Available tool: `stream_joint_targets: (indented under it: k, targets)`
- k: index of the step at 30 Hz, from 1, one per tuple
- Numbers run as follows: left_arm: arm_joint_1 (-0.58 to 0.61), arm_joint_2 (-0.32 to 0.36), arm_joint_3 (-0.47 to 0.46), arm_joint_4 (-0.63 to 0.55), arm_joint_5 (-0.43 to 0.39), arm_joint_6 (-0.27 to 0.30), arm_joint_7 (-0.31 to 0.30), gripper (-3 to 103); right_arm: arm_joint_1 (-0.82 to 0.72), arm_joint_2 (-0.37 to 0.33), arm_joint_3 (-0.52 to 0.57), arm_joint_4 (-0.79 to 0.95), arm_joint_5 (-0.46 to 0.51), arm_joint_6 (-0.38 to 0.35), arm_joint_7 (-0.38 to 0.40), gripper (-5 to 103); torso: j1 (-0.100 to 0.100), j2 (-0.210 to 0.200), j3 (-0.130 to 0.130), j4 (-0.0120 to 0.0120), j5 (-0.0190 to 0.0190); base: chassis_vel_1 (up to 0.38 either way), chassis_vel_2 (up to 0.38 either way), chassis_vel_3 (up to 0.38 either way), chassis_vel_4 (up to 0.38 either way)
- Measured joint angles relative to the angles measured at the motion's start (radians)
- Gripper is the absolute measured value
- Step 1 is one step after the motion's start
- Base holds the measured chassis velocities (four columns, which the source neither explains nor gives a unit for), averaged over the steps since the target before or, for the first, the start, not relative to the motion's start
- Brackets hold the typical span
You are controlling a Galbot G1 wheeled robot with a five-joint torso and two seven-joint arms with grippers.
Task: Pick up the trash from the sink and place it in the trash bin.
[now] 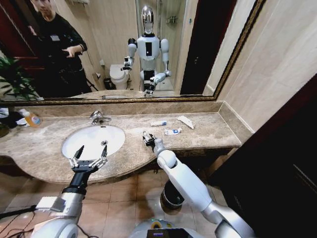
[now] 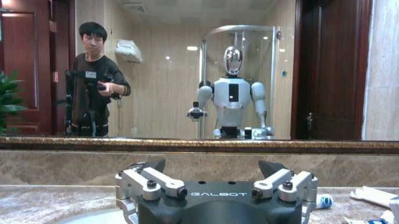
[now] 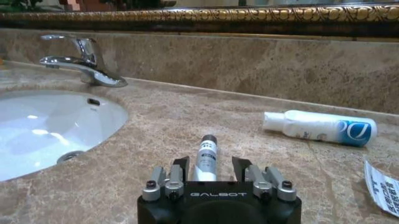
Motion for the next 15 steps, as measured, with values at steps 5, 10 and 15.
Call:
stream_joint_targets:
  k: [5,10,15]
  targets:
    - [0.000,0.000,0.000,0.000,0.000,0.000,0.000,100,-0.007,0.000,0.000,-0.002,-0.008,0.004,-0.003,42,0.000,0.000,0.000,0.0000,0.0000,0.000,0.000,0.000,0.000]
    - [0.000,0.000,0.000,0.000,0.000,0.000,0.000,100,-0.016,0.001,0.000,-0.003,-0.016,0.007,-0.005,38,0.000,0.000,0.000,0.0000,0.0000,0.000,0.000,0.000,0.000]
    - [0.000,0.000,0.000,0.000,0.000,0.000,0.000,100,-0.019,0.002,0.002,-0.005,-0.021,0.011,-0.011,35,0.000,0.000,0.000,0.0000,0.0000,0.000,0.000,0.000,0.000]
